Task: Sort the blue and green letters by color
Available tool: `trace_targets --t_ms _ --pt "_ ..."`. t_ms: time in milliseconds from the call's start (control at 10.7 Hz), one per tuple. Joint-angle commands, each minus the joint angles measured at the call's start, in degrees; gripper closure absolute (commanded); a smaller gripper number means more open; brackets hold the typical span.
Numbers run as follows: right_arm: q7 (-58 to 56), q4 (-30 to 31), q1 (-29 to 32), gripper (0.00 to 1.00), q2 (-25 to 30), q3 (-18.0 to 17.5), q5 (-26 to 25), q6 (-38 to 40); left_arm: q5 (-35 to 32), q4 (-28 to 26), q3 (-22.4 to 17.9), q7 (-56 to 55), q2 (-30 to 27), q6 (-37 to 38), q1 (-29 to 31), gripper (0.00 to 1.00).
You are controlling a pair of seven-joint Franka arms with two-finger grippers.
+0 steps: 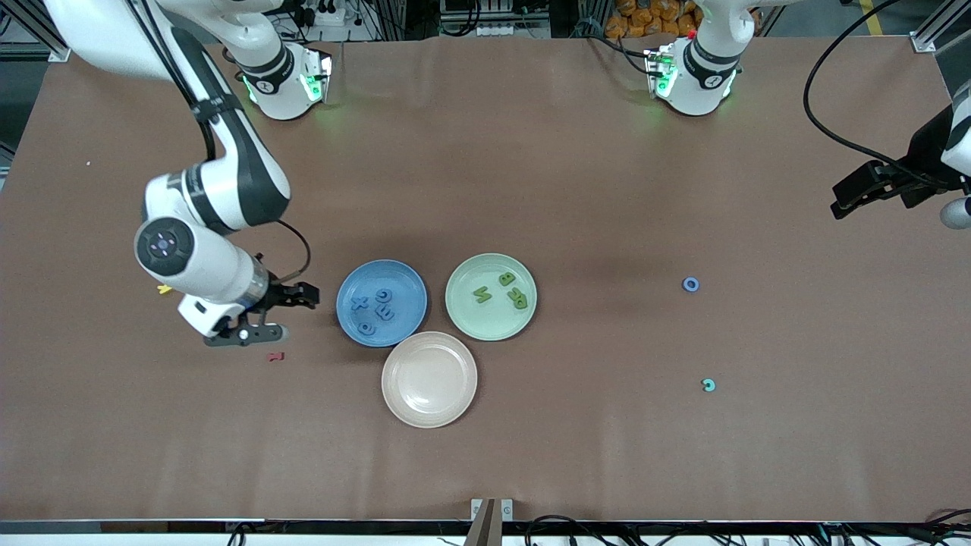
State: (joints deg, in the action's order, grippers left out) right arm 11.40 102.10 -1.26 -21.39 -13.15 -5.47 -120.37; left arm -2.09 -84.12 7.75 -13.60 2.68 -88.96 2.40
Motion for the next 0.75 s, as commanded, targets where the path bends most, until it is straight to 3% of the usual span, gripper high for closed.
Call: trace_targets --t_ms 0,279,466,652 --pt "-1.02 13.79 4.76 0.00 14.84 -0.73 -2.26 -1.97 0.07 0.19 0.34 1.21 -0.49 0.99 0.14 0.00" --pt "-1.99 17.95 4.34 0.00 23.13 0.49 -2.26 0.65 1.57 0.36 -0.01 1.30 -0.75 0.90 0.24 0.00" --pt "-2.96 17.52 2.58 0.00 25.86 3.47 -1.21 3.21 1.57 0.36 -0.01 1.38 -0.75 0.90 0.23 0.00" --pt "-3.22 13.59 2.23 0.00 26.57 4.62 2.98 7.58 1.39 0.45 0.25 1.21 -0.66 0.90 -0.11 0.00"
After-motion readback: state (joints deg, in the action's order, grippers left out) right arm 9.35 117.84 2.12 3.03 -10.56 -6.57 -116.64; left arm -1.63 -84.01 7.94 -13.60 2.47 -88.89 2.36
